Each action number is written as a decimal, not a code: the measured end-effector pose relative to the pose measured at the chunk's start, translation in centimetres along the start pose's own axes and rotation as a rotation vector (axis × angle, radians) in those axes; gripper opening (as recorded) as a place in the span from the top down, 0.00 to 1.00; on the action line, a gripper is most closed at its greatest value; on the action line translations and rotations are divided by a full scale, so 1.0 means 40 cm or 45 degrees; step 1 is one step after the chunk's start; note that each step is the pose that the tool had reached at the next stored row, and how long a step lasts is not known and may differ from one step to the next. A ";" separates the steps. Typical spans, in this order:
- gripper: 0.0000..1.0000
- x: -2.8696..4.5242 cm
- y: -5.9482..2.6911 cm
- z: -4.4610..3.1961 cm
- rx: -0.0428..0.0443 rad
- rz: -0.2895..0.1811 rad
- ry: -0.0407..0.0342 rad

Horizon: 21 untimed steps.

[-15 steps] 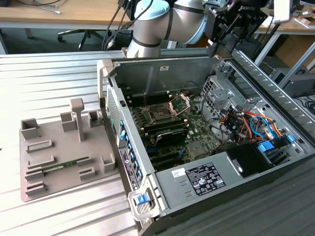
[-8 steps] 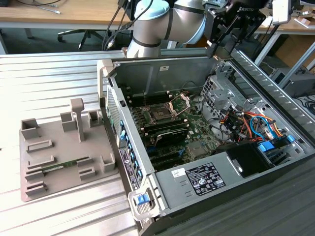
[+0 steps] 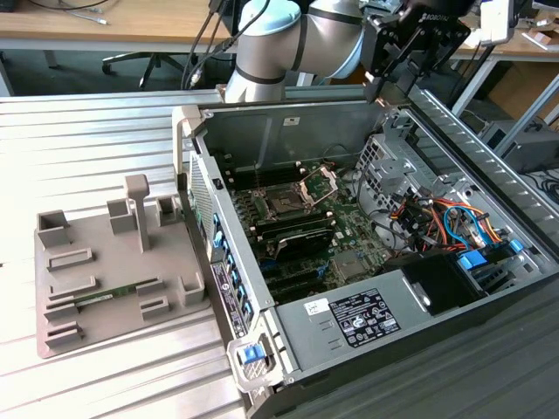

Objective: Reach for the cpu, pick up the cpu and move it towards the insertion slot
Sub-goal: 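Pick up the cpu and move it towards the insertion slot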

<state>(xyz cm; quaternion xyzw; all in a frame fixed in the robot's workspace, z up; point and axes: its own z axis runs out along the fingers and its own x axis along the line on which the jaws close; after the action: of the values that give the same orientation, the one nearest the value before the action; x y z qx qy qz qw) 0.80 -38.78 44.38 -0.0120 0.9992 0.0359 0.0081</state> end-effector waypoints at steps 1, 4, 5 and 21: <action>0.45 0.000 0.000 0.001 -0.004 0.020 -0.0016; 0.45 0.000 0.000 0.002 -0.003 0.064 -0.0046; 0.45 0.000 0.000 0.002 -0.003 0.065 -0.0048; 0.45 0.003 -0.001 0.011 -0.003 0.066 -0.0049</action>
<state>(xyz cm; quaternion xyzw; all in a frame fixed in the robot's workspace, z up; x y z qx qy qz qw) 0.67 -38.78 43.95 0.0138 0.9992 0.0373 0.0091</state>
